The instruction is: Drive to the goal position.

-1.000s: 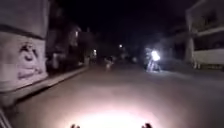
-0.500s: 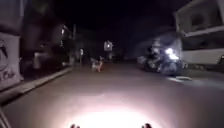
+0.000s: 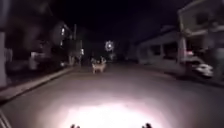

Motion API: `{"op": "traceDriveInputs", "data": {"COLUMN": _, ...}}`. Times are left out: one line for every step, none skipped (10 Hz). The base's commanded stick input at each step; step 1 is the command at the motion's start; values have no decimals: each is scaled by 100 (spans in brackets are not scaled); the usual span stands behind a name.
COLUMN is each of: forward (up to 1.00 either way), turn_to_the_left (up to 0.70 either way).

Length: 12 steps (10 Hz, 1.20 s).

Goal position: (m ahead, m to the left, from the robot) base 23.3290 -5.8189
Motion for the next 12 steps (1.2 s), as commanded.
{"op": "traceDriveInputs", "data": {"forward": 85, "turn_to_the_left": 0}}
{"op": "traceDriveInputs", "data": {"forward": 85, "turn_to_the_left": 0}}
{"op": "traceDriveInputs", "data": {"forward": 85, "turn_to_the_left": -19}}
{"op": "traceDriveInputs", "data": {"forward": 85, "turn_to_the_left": -34}}
{"op": "traceDriveInputs", "data": {"forward": 85, "turn_to_the_left": -20}}
{"op": "traceDriveInputs", "data": {"forward": 85, "turn_to_the_left": -3}}
{"op": "traceDriveInputs", "data": {"forward": 85, "turn_to_the_left": 0}}
{"op": "traceDriveInputs", "data": {"forward": 85, "turn_to_the_left": 0}}
{"op": "traceDriveInputs", "data": {"forward": 85, "turn_to_the_left": 0}}
{"op": "traceDriveInputs", "data": {"forward": 85, "turn_to_the_left": 0}}
{"op": "traceDriveInputs", "data": {"forward": 85, "turn_to_the_left": 0}}
{"op": "traceDriveInputs", "data": {"forward": 85, "turn_to_the_left": 0}}
